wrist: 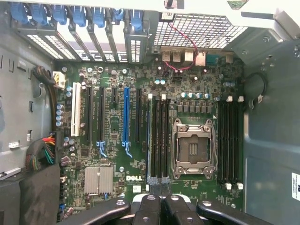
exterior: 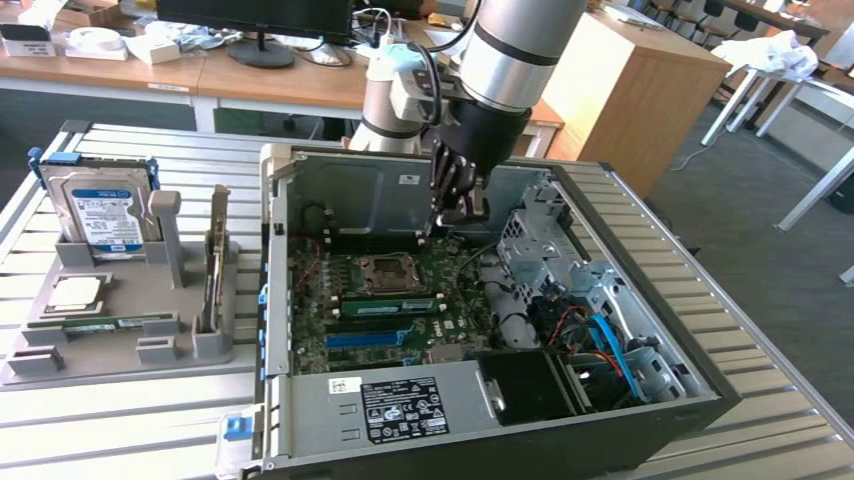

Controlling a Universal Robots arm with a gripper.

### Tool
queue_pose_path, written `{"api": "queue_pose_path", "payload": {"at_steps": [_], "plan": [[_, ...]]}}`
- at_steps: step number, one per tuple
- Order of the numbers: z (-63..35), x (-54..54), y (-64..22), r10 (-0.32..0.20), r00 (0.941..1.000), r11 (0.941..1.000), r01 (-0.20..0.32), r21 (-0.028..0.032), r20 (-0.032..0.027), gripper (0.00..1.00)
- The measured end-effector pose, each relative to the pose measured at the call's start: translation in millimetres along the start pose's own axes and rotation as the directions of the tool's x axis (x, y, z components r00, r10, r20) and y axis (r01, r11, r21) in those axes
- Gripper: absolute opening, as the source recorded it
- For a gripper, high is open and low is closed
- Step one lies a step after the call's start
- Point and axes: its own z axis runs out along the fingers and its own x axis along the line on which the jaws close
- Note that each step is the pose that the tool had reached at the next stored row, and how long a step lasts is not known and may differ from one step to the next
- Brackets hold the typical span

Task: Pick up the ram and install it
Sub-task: 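Press down the ram until it locks into place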

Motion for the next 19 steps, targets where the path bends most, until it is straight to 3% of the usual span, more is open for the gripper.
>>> {"api": "queue_pose_path", "payload": {"at_steps": [14, 19], "plan": [[0.6, 0.1, -15.9, 0.0, 1.0, 1.0, 0.0, 0.0003, 0.0, 0.1], [1.0, 0.2, -18.1, 0.0, 1.0, 1.0, 0.0, 0.0003, 0.0001, 0.1]]}}
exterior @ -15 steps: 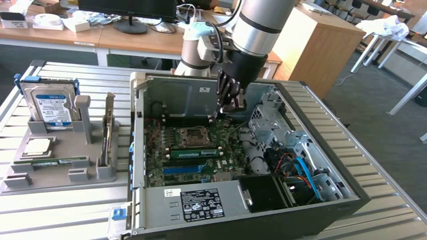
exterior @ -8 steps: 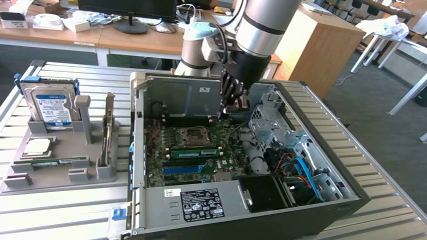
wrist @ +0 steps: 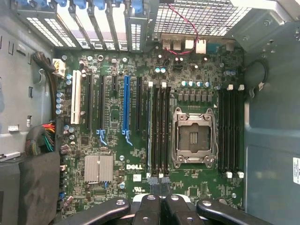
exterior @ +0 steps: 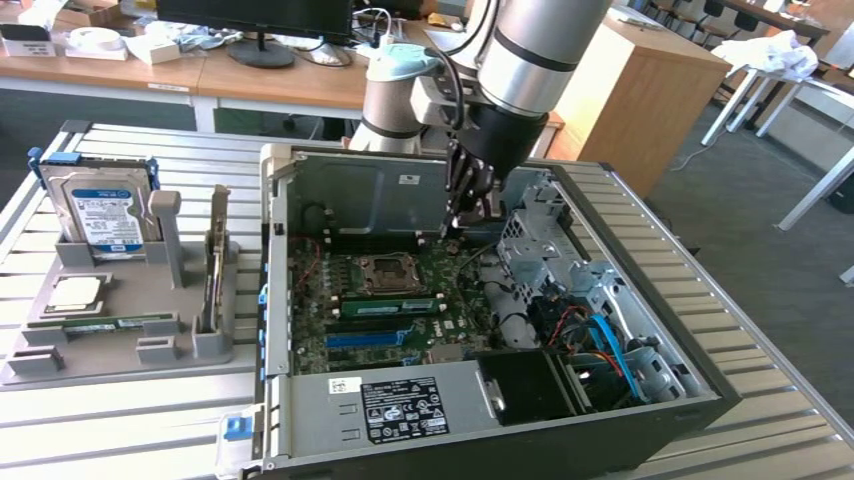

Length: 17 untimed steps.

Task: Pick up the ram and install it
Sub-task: 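Press down the ram until it locks into place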

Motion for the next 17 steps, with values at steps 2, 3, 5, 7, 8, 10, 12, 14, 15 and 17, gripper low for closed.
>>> {"api": "queue_pose_path", "payload": {"at_steps": [2, 3, 5, 7, 8, 10, 12, 14, 15, 17], "plan": [[0.1, 0.0, 0.0, 0.0, 1.0, 1.0, 0.0, 0.0, 0.0002, 0.1], [0.0, 0.0, 0.0, 0.0, 1.0, 1.0, 0.0, 0.0, 0.0002, 0.1], [0.1, 0.0, 0.0, 0.0, 1.0, 1.0, 0.0, 0.0, 0.0002, 0.1], [0.2, 0.0, -0.1, 0.0, 1.0, 1.0, 0.0, 0.0, 0.0001, 0.1], [0.7, 0.0, -0.2, 0.0, 1.0, 1.0, 0.0, 0.0001, -0.0021, 0.1], [2.2, 0.2, -0.2, 0.0, 0.9999, 1.0, 0.0, -0.0001, -0.0112, 0.1], [4.2, 0.3, -0.3, 0.001, 0.9998, 1.0, -0.001, -0.0001, -0.0194, 0.1], [6.3, 0.5, -0.4, 0.001, 0.9997, 1.0, -0.001, -0.0002, -0.0262, 0.1], [7.3, 0.5, -0.5, 0.002, 0.9996, 1.0, -0.002, -0.0001, -0.0288, 0.1], [9.3, 0.7, -0.6, 0.002, 0.9994, 1.0, -0.002, -0.0002, -0.0337, 0.1]]}}
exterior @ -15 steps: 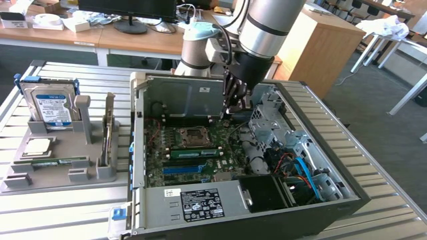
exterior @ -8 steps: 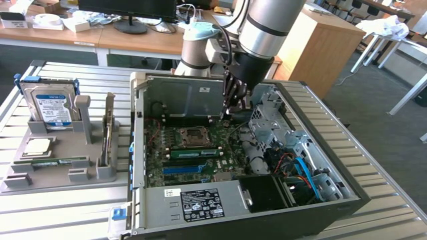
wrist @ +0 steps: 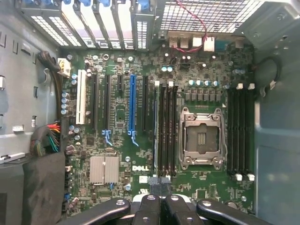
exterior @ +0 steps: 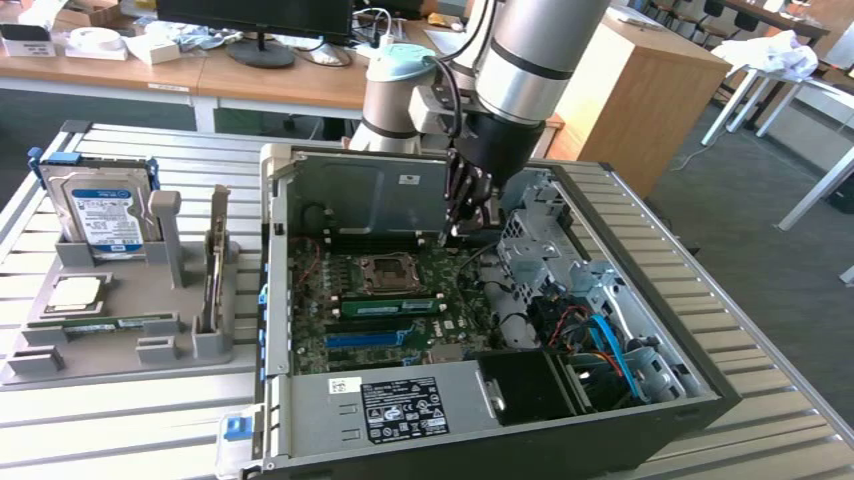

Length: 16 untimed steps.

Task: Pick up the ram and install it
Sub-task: 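Press down the ram until it locks into place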

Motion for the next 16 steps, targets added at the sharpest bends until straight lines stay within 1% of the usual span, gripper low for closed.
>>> {"api": "queue_pose_path", "payload": {"at_steps": [12, 16], "plan": [[12.3, 0.5, -0.7, 0.001, 0.9997, 1.0, -0.001, -0.0001, -0.026, 0.1], [17.1, 0.6, -0.9, 0.002, 0.9993, 1.0, -0.002, 0.0, -0.0366, 0.1]]}}
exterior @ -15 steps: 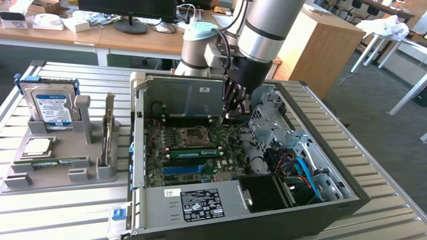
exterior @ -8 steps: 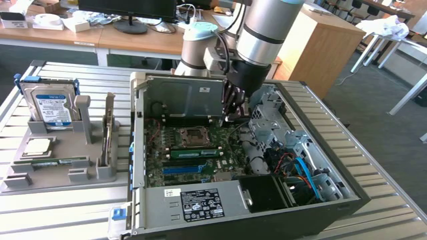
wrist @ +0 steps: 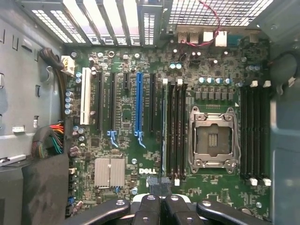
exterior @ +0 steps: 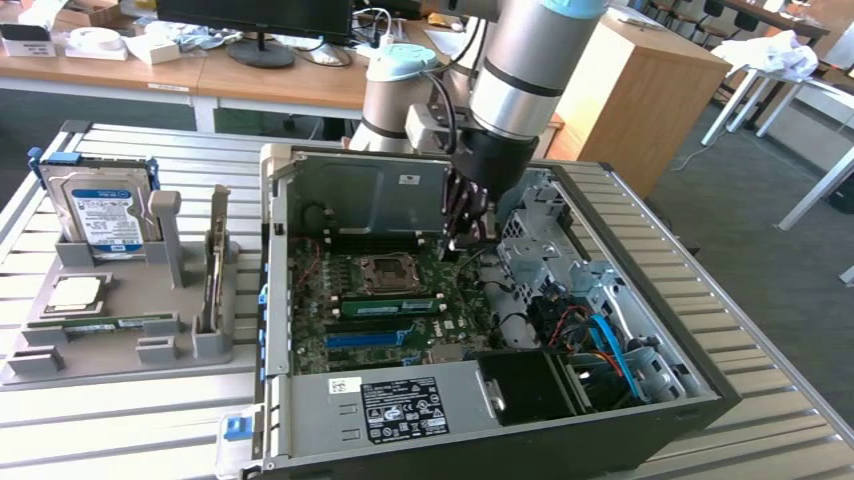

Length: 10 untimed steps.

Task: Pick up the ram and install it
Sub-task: 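Press down the ram until it locks into place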

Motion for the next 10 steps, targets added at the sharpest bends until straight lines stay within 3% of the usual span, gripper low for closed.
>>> {"api": "queue_pose_path", "payload": {"at_steps": [10], "plan": [[12.2, 0.0, -0.7, 0.001, 0.9997, 1.0, -0.001, -0.0001, -0.0224, 0.1]]}}
